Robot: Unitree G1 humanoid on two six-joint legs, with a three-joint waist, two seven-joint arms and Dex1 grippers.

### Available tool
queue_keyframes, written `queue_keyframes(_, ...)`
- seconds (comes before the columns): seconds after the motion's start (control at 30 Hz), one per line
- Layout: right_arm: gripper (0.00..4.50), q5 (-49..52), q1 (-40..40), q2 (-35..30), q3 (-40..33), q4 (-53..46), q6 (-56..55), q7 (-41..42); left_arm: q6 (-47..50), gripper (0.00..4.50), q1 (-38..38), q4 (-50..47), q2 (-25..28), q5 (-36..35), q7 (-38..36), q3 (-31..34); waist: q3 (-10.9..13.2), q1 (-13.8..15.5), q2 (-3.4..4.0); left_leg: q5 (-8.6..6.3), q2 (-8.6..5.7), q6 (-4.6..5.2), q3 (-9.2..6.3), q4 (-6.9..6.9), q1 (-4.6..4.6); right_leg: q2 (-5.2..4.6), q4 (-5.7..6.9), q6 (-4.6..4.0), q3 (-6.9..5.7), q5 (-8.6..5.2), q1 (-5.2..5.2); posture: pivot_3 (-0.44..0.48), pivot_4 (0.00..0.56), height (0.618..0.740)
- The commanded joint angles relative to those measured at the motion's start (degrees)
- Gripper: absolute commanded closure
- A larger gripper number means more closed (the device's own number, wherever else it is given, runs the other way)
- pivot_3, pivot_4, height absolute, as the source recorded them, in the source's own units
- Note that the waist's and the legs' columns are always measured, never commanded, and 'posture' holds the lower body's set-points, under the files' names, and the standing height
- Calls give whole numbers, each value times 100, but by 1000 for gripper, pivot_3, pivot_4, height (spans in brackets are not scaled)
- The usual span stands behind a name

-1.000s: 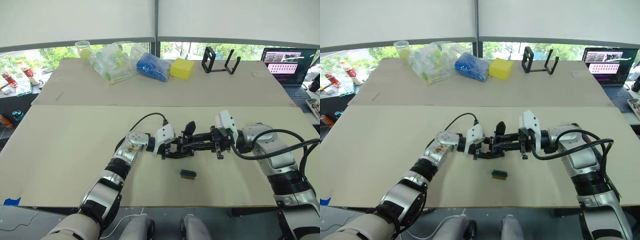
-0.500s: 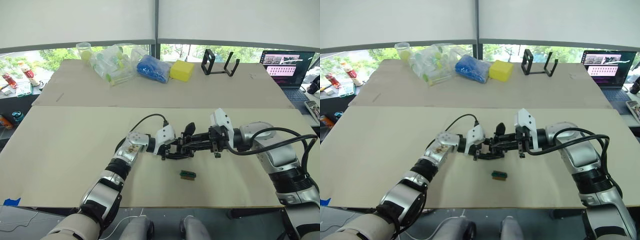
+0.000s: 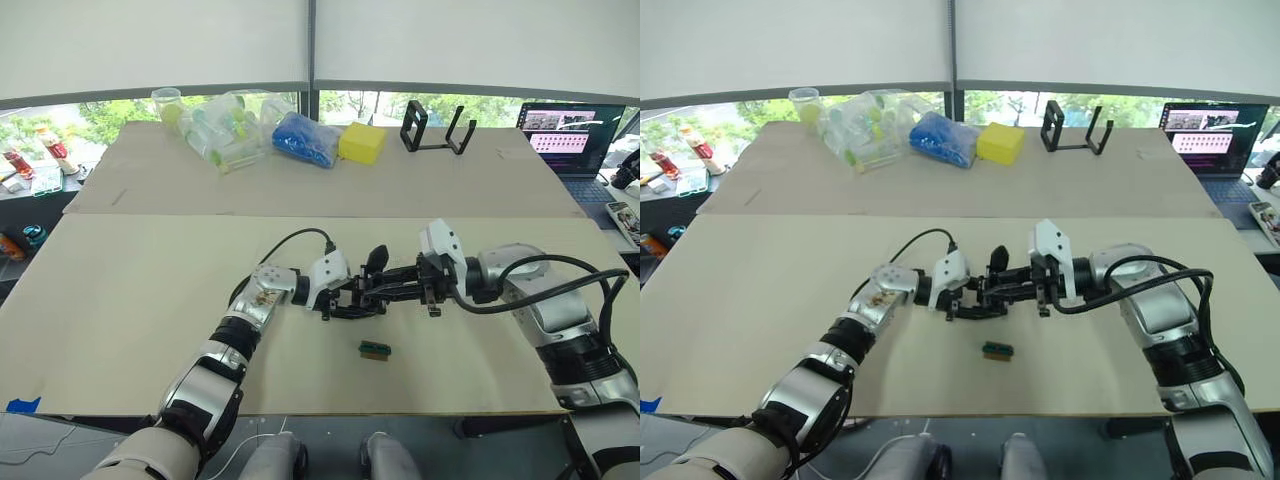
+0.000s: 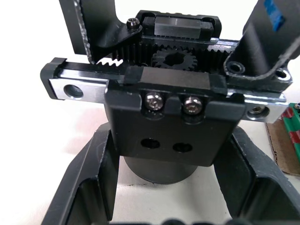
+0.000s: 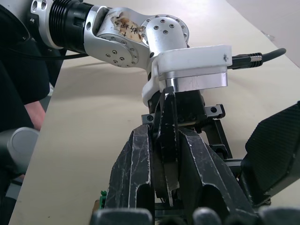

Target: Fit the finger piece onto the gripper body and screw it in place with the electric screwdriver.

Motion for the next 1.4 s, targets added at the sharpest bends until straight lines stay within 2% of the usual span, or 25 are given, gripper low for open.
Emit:
queue_keyframes(0.03,4189,-715,283,-227,690,741,972,-53,-76,2202,-131,-138,122,-158,-211,161,-3,0,1,0,0,0,1,-1,0,0,0,0,1,0,0,0,150,740)
queue_keyframes(0.33,4189,-654,448,-276,479,600,1298,-333,-57,2202,-147,-140,108,-168,-198,173,-10,4,0,-1,0,0,-2,-4,-1,-11,-3,0,7,0,-2,0,150,740)
queue_keyframes(0.67,4189,-937,509,-292,673,761,661,-168,-26,2202,-75,-240,123,-170,-195,159,-20,1,-3,-2,0,1,-2,-6,-1,-12,-4,0,8,0,-1,0,150,740)
queue_keyframes(1.1,4189,-596,343,-152,374,642,729,-198,-24,2202,-27,-288,137,-173,-205,151,-31,-3,-3,-3,0,1,-2,-8,-1,-14,-6,0,8,0,-2,0,150,740)
queue_keyframes(1.4,4189,-666,340,-177,486,551,812,-203,-14,2202,-15,-308,131,-172,-219,137,-31,-5,-3,-4,0,2,-2,-9,-2,-18,-6,0,9,0,-3,0,150,740)
